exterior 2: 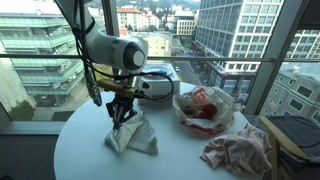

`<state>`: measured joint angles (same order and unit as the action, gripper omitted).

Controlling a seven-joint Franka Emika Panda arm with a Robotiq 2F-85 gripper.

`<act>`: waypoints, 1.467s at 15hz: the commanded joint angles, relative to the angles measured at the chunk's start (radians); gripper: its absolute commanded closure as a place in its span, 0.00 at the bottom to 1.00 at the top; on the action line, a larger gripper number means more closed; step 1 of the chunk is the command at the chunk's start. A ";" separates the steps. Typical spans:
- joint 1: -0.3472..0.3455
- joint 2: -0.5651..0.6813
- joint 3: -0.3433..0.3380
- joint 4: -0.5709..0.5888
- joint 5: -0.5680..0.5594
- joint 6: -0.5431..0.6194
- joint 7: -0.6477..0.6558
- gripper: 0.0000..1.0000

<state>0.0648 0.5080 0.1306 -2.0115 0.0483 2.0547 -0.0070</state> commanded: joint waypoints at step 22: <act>0.291 0.257 0.149 0.437 -0.111 0.054 -0.255 0.99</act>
<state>0.3491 0.7306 0.2627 -1.6214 -0.0412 2.0496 -0.2146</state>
